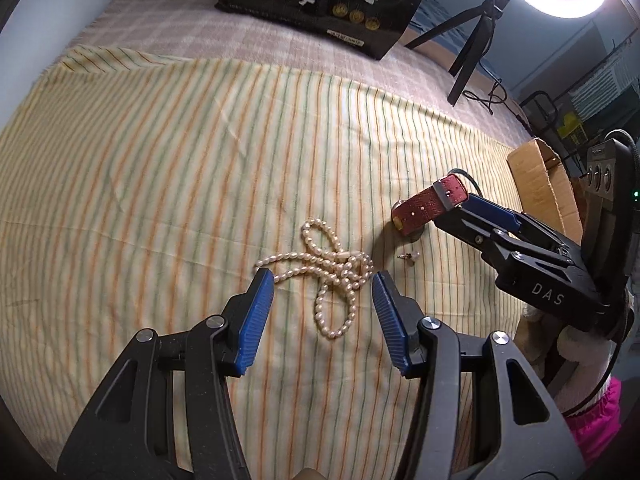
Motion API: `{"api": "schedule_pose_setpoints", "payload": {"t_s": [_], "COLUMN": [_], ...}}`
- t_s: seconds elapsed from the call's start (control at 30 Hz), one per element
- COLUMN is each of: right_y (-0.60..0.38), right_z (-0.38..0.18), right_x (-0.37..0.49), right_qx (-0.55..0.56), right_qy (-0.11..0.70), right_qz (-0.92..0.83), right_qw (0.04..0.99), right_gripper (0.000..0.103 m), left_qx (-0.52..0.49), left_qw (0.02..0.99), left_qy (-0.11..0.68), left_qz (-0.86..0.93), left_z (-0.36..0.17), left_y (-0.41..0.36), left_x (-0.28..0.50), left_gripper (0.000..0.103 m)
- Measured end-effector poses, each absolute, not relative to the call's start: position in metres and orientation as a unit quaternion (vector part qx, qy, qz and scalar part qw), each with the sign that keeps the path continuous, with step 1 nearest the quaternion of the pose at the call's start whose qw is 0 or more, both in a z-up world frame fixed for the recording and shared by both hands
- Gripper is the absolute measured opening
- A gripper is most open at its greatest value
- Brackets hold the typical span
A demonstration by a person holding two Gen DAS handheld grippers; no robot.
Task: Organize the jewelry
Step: 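Close the right tool on the red watch strap while the left tool grips the pearl strand, then carry the watch in the right tool while the left tool carries the pearl strand to the box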
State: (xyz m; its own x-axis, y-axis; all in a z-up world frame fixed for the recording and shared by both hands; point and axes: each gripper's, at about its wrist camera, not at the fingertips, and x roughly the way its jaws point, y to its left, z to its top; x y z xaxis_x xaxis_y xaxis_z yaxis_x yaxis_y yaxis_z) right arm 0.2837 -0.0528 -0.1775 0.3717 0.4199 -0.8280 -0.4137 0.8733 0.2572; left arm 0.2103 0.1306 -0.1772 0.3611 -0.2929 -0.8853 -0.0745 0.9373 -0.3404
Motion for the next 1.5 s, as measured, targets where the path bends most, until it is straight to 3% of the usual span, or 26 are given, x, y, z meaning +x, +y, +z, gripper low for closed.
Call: {"api": "schedule_pose_setpoints", "payload": {"t_s": [0.1,0.43,0.63,0.7,0.77,0.93,1.5], "right_y": [-0.056,-0.048,-0.048,-0.048,-0.049,-0.05,-0.049], "right_z": [-0.18,-0.184,-0.187,-0.188,-0.189,-0.192,-0.152], "right_x": [0.287,0.295,0.297,0.297,0.298,0.298,0.281], "right_qx": [0.013,0.013,0.013,0.012,0.017,0.031,0.03], "right_qy": [0.502,0.5,0.5,0.499,0.501,0.504,0.462], "right_qz": [0.252,0.252,0.247,0.245,0.248,0.254,0.26], "right_qw": [0.827,0.829,0.83,0.831,0.829,0.825,0.847], "right_gripper": [0.057,0.056,0.054,0.045,0.031,0.007,0.005], "left_qx": [-0.158,-0.09,-0.045,-0.042,-0.05,-0.053,-0.124], "left_qw": [0.807,0.82,0.831,0.832,0.831,0.834,0.866], "left_qy": [0.564,0.562,0.553,0.552,0.552,0.548,0.483], "left_qz": [-0.071,-0.056,-0.044,-0.039,-0.036,-0.035,-0.042], "left_z": [-0.18,-0.188,-0.194,-0.194,-0.194,-0.191,-0.123], "left_y": [0.124,0.1,0.09,0.091,0.095,0.097,0.117], "left_x": [0.215,0.223,0.22,0.222,0.223,0.219,0.208], "left_gripper": [0.053,0.052,0.032,0.015,0.008,0.006,0.004]}}
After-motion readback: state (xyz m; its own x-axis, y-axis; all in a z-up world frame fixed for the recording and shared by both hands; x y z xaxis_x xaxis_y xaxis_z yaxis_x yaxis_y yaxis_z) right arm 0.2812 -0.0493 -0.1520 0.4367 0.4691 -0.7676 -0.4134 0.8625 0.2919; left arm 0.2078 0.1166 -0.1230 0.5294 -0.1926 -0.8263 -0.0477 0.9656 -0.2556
